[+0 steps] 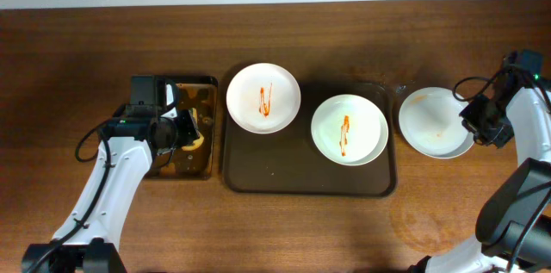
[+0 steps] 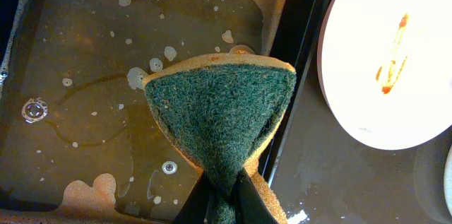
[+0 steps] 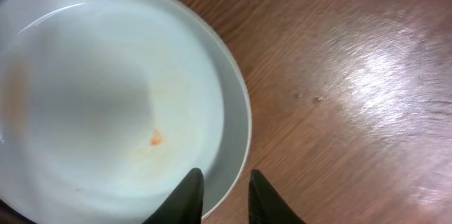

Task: Clean dirty plates on tray and stack at the side
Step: 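Move right gripper back to grip the back-left plate rim, then scrub the back-left plate with the sponge in the left gripper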

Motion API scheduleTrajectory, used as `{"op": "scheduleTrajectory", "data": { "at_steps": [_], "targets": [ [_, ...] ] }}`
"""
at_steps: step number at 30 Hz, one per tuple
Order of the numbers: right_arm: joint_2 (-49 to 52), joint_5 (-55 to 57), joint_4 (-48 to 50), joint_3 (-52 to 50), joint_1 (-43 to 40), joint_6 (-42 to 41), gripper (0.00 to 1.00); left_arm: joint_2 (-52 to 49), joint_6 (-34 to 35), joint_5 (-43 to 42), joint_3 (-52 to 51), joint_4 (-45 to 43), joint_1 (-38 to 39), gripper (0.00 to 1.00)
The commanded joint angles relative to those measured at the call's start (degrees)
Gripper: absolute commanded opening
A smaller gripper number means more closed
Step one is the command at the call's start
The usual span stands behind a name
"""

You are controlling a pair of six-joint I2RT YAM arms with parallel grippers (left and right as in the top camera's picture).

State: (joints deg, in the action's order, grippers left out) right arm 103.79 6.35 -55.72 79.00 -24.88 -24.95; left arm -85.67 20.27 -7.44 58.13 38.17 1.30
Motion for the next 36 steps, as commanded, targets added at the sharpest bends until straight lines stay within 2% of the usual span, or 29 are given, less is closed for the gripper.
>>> {"op": "scheduleTrajectory", "data": {
  "at_steps": [1,3,5,7,11,15,21,25,28,33,36],
  "targets": [
    [0.7,-12.3,-0.1,0.9,1.4,8.8,0.3,-0.2,-1.6,-0.3,1.0,-0.4,-0.2,0.0],
    [0.3,-24.3,-0.9,2.3,3.9,17.4,0.35,-0.2,-5.0,-3.4,1.0,-1.6,-0.2,0.0],
    [-0.5,-28.3,-3.1,5.0,8.5,22.0,0.37,-0.2,-8.2,-8.2,1.0,-4.0,-0.2,0.0],
    [-0.9,-28.4,-3.9,7.8,14.8,25.0,0.38,-0.2,-8.4,-11.7,1.0,-7.4,0.0,0.0],
    [-0.8,-28.4,1.7,8.8,26.0,24.9,0.41,-0.2,-8.4,-12.3,1.0,-15.4,3.2,0.0],
    [1.0,-28.3,9.2,8.8,34.3,19.1,0.54,-1.7,-8.4,-12.5,3.6,-18.4,7.1,0.0],
    [3.0,-26.7,15.2,8.8,39.7,18.2,0.54,-9.7,-8.4,-14.3,15.5,-14.4,10.3,0.0],
    [5.0,-24.3,18.1,8.8,41.0,15.0,0.54,-14.5,-8.4,-14.3,17.3,-14.8,12.4,0.0],
    [8.2,-24.8,20.0,8.8,41.0,13.6,0.45,-18.4,-8.3,-14.5,17.3,-14.5,14.4,0.0],
    [13.4,-27.5,21.6,8.8,41.0,13.5,0.37,-20.2,-8.3,-14.2,17.3,-15.7,15.4,0.0],
    [15.6,-28.4,22.4,8.8,41.0,13.4,0.3,-21.9,-4.6,-14.2,17.3,-17.7,15.4,0.0]
  ]
}}
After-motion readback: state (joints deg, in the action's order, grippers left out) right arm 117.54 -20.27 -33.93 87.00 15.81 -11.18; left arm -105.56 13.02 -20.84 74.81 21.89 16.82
